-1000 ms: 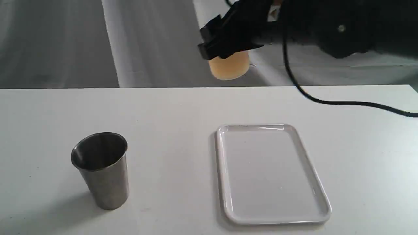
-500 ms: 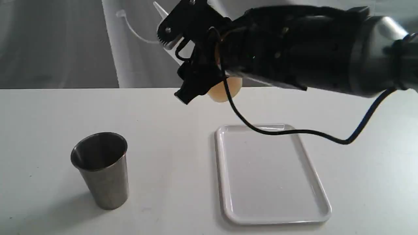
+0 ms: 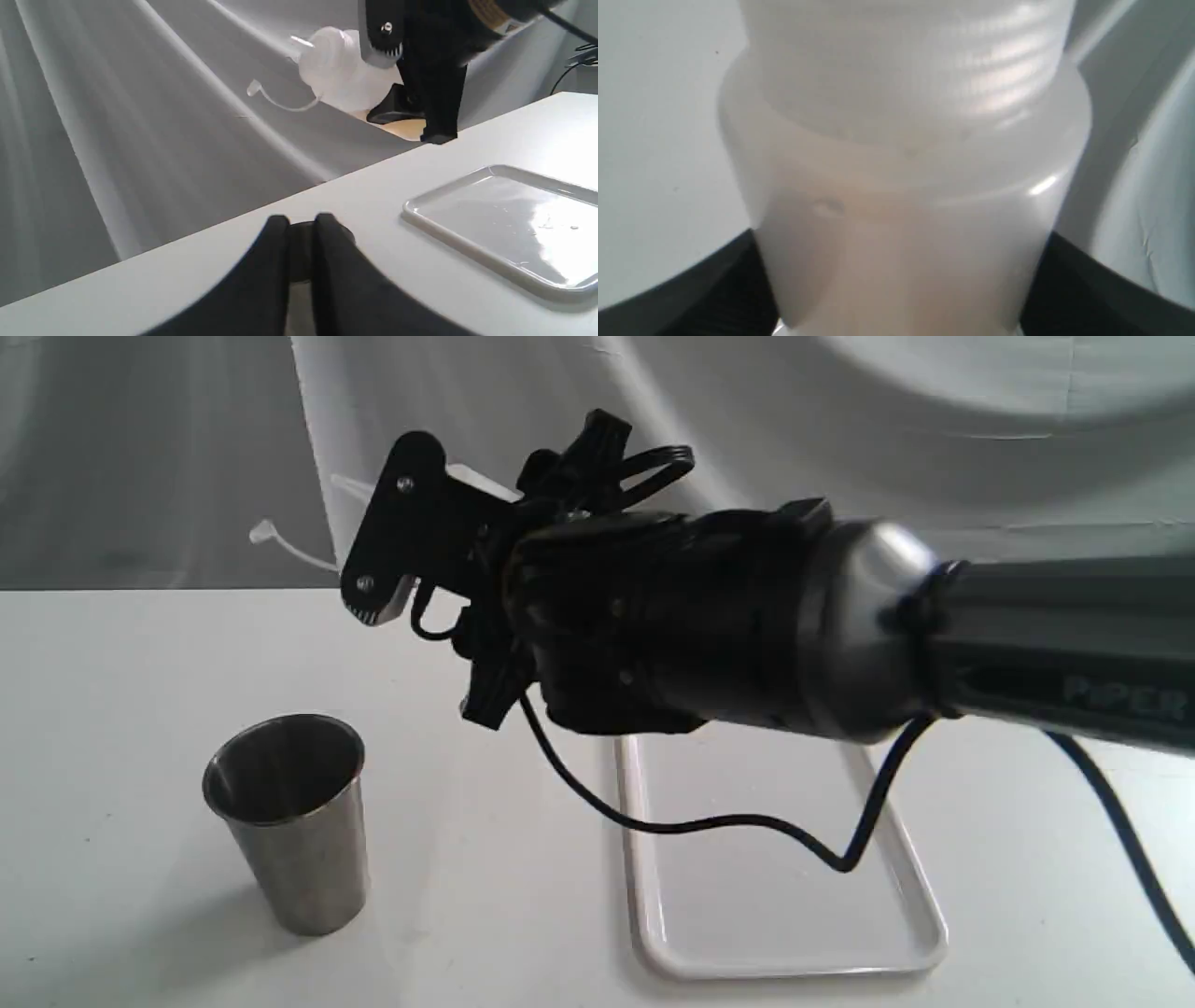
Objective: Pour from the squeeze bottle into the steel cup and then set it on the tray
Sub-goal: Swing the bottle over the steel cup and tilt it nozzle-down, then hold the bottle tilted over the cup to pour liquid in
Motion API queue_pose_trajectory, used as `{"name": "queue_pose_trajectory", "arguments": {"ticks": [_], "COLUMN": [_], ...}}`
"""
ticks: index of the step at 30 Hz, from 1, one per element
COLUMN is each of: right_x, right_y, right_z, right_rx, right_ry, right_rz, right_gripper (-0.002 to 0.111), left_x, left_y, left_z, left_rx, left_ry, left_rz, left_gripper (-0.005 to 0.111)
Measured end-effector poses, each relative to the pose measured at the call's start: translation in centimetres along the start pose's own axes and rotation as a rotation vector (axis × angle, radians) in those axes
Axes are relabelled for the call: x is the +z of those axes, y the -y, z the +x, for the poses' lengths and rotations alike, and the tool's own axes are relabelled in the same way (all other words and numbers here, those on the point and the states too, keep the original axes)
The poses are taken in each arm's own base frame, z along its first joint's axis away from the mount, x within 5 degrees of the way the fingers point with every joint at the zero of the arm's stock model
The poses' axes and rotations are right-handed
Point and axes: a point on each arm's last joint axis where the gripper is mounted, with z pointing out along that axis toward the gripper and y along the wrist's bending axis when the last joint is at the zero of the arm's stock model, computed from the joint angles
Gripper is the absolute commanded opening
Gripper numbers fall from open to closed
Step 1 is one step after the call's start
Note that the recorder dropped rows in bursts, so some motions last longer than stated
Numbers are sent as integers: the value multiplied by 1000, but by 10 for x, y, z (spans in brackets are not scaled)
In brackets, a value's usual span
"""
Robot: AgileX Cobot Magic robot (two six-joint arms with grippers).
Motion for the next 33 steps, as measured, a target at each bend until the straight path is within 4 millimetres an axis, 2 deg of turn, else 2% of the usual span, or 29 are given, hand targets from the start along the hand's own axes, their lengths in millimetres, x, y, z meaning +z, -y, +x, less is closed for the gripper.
{"name": "queue_pose_trajectory", "arguments": {"ticks": [9, 20, 33], "right_x": [-3, 7, 1], "right_y": [-10, -22, -37], "right_z": [-8, -2, -19], "right_rx": [-90, -156, -296], "right_ry": [12, -43, 25], "right_rz": [38, 76, 179], "right_gripper": [32, 32, 32], "left_x": [0, 0, 0], "left_y": [0, 0, 0], "left_z": [0, 0, 0], "left_rx": [0, 0, 0], "left_ry": [0, 0, 0], "left_rz": [0, 0, 0], "left_gripper": [8, 8, 8]}}
